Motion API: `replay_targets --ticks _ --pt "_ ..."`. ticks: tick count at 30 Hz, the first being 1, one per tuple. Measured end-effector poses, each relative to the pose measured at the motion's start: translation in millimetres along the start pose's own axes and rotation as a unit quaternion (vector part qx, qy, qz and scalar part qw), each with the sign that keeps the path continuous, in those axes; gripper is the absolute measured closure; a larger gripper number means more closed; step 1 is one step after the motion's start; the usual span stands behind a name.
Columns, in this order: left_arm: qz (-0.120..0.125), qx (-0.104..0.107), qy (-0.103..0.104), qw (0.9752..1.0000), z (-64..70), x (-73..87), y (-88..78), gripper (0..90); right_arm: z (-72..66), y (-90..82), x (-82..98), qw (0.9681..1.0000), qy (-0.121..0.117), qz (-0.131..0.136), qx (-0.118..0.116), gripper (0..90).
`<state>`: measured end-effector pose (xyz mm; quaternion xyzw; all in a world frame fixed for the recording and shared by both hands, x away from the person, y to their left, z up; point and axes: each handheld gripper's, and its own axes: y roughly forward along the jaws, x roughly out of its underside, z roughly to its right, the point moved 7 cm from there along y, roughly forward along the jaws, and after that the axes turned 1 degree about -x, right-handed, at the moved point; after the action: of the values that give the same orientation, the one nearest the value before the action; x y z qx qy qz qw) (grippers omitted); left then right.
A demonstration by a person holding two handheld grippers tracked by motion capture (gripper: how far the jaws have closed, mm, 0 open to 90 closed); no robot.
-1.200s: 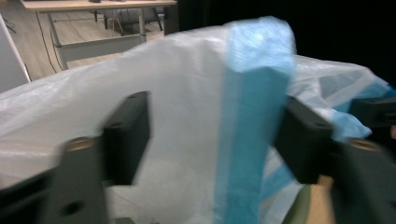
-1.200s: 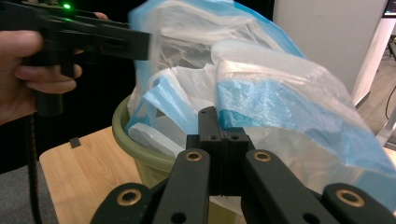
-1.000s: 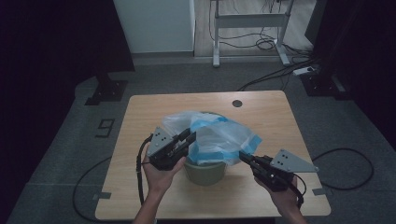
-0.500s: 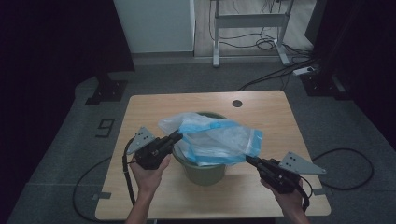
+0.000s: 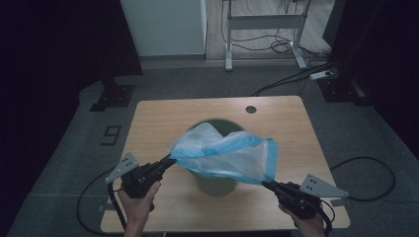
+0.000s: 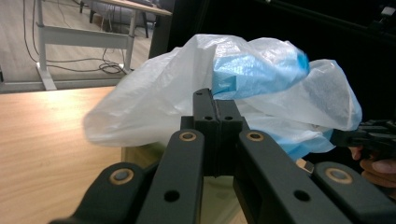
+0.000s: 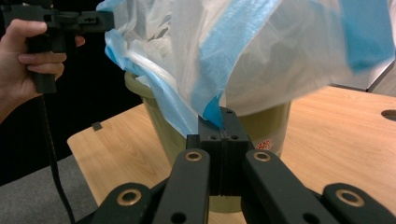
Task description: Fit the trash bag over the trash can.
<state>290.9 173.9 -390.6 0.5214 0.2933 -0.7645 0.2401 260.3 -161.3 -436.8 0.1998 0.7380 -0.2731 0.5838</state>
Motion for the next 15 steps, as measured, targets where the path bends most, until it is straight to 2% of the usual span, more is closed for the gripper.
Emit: replay_targets --ticks 3,9,15 --pt "-0.005 0.003 -0.008 1.0 -2.4 7.1 -5.7 89.9 -1.2 -3.3 2.2 1.0 0.001 -0.001 -0.002 89.2" --pt "-0.016 0.01 -0.022 0.9996 -6.7 23.1 -8.9 89.8 -4.0 -1.9 13.5 0.9997 0.009 -0.021 -0.013 89.2" --pt "-0.012 0.019 -0.032 0.9992 -8.9 31.3 -18.8 89.8 -8.7 -5.0 17.5 0.9992 0.01 -0.026 -0.028 89.2"
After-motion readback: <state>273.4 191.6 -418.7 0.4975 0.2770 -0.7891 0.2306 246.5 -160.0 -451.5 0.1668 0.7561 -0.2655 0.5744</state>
